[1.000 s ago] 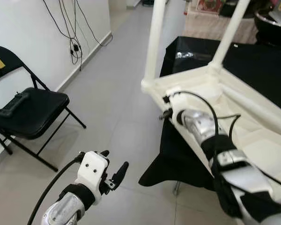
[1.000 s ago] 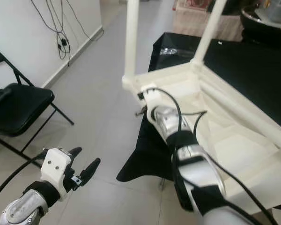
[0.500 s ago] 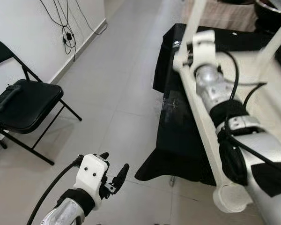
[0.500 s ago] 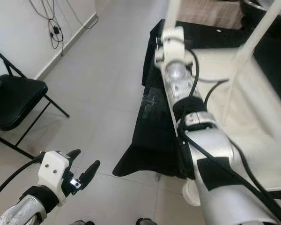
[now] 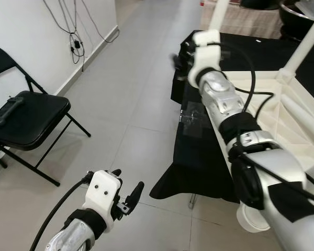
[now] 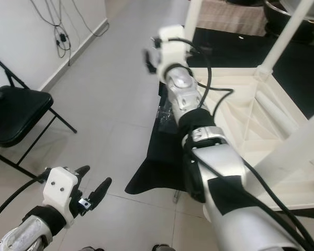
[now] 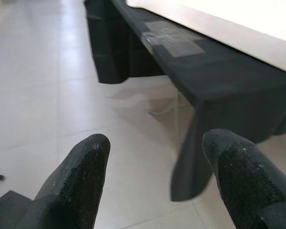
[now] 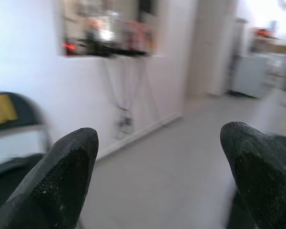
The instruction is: Building children table
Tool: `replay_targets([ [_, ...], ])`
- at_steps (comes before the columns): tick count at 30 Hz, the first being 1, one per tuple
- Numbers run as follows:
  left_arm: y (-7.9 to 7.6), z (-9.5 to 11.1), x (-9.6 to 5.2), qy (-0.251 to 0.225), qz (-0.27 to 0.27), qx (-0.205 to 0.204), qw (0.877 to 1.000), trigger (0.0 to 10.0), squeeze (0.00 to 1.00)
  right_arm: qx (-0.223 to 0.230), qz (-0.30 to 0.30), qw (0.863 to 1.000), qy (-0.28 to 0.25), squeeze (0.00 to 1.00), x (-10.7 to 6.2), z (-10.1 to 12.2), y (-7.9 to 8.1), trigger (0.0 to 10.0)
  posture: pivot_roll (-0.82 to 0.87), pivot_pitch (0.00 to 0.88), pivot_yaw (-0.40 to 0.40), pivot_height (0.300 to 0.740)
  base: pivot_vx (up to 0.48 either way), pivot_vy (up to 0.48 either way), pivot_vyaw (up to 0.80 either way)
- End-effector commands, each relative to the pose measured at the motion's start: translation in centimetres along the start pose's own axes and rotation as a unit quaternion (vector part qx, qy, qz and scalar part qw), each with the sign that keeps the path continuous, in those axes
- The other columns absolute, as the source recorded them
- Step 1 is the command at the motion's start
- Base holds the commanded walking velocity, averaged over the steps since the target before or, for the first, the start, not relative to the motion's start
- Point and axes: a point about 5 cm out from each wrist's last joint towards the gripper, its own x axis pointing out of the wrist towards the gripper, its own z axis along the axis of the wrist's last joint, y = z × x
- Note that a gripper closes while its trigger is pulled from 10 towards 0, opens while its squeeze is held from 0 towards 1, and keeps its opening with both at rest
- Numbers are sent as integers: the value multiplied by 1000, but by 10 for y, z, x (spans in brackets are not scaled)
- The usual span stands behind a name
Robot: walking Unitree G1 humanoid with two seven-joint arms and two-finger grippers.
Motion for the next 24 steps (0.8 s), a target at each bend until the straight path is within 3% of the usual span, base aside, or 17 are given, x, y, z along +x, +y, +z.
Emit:
replay_targets([
  [1,6,-7,-1,17,19,9,1000,10000,0,31,50,998,-6,180,-10,-7,6,10000,34,154,-80,740,0,0,0],
  [2,6,-7,-1,17,19,9,1000,10000,0,31,50,998,-6,180,-10,-7,6,10000,34,154,-80,740,0,0,0],
  [3,12,-6,2,15,36,12,999,10000,0,37,78,996,-6,0,-21,-14,11,10000,27,146,-78,740,0,0,0],
  [4,12,-6,2,15,36,12,999,10000,0,37,78,996,-6,0,-21,-14,11,10000,27,146,-78,740,0,0,0],
  [7,35,-6,11,12,100,13,995,10000,0,79,142,987,16,0,-76,-43,31,10000,-3,123,-63,740,0,0,0],
  [8,35,-6,11,12,100,13,995,10000,0,79,142,987,16,0,-76,-43,31,10000,-3,123,-63,740,0,0,0],
  [10,44,-8,15,17,129,17,991,10000,0,102,165,981,27,0,-107,-54,43,10000,-17,113,-54,740,0,0,0],
  [12,49,-10,17,23,143,16,989,10000,0,128,152,979,44,0,-129,-63,45,10000,-23,107,-49,740,0,0,0],
  [15,52,-12,20,25,147,23,989,10000,0,124,117,982,83,0,-159,-83,44,10000,-33,91,-41,740,0,0,0],
  [17,53,-12,21,26,149,25,988,10000,0,121,106,982,93,0,-167,-88,43,10000,-33,91,-41,740,0,0,0],
  [21,59,-18,22,36,166,27,985,10000,0,121,74,982,128,0,-199,-102,40,10000,-39,62,-33,740,0,0,0],
  [22,59,-18,22,36,166,27,985,10000,0,121,74,982,128,0,-199,-102,40,10000,-39,62,-33,740,0,0,0],
  [24,60,-21,22,39,167,27,985,10000,0,144,83,976,141,0,-212,-99,41,10000,-42,52,-30,740,0,0,0],
])
